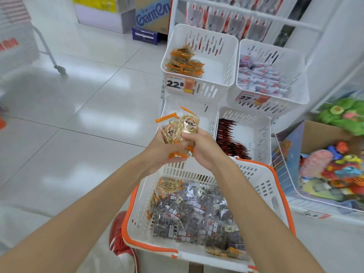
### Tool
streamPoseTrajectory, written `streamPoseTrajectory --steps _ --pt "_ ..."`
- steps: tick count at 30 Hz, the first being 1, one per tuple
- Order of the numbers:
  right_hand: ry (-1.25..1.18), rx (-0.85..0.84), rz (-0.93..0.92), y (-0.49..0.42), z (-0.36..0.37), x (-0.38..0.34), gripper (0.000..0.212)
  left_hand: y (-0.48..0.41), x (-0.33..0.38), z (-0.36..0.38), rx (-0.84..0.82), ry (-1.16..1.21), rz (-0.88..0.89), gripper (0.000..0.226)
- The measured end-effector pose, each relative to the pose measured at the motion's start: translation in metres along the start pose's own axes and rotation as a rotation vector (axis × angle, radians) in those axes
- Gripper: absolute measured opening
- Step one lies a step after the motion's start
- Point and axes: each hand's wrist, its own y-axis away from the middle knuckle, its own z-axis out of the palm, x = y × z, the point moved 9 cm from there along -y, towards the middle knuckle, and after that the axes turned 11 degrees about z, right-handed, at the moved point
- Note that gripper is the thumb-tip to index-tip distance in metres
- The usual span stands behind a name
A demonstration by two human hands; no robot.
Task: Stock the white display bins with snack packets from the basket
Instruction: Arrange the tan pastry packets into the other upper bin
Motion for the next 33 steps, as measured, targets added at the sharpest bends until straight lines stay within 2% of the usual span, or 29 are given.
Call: streamPoseTrajectory --steps 2,4,8,10,13,16,19,21,24,25,27,29,31,33 --pt "-0.099 -0.036 -0.008 -0.002 0.002 -0.015 0.033 -0.007 0.011 0.006 -0.022 -0.045 0.003 0.064" --pt "-0.100 -0.061 -0.042 -0.001 0.003 -0.035 0.030 -0.018 0.026 0.011 -0.059 -0.049 -0.004 0.063" --pt "0.177 -0.100 -0.124 0.002 0.011 -0.078 0.029 -0.040 0.059 0.030 -0.265 -0.175 0.020 0.054" --pt "0.212 -0.100 -0.128 -0.002 0.005 -0.101 0.032 -0.056 0.074 0.030 -0.294 -0.252 0.015 0.061" --pt "0.298 -0.113 -0.074 -0.011 -0.009 -0.139 0.039 -0.084 0.094 0.029 -0.344 -0.361 -0.023 0.087" --pt "0.368 -0.254 -0.001 -0.026 -0.010 -0.171 0.049 -0.114 0.120 0.042 -0.442 -0.474 -0.008 0.092" --pt "0.430 -0.239 0.003 -0.054 -0.019 -0.204 0.045 -0.152 0.142 0.049 -0.473 -0.492 -0.018 0.088" --pt "0.435 -0.199 -0.039 -0.074 -0.024 -0.230 0.034 -0.189 0.157 0.048 -0.450 -0.528 0.013 0.090" --pt "0.425 -0.019 -0.181 -0.110 -0.046 -0.277 0.023 -0.247 0.188 0.038 -0.329 -0.729 0.195 0.126" --pt "0.401 0.072 -0.246 -0.123 -0.058 -0.292 0.022 -0.264 0.200 0.030 -0.256 -0.779 0.269 0.129" --pt "0.370 0.273 -0.409 -0.146 -0.081 -0.317 0.024 -0.294 0.221 0.007 -0.078 -0.891 0.418 0.115" --pt "0.461 0.482 -0.588 -0.167 -0.096 -0.332 0.028 -0.313 0.227 -0.019 0.084 -1.184 0.483 0.098" --pt "0.544 0.581 -0.717 -0.189 -0.096 -0.331 0.033 -0.328 0.215 -0.034 0.112 -1.417 0.446 0.089" --pt "0.641 0.576 -0.741 -0.223 -0.092 -0.317 0.033 -0.339 0.200 -0.041 0.087 -1.446 0.437 0.084"
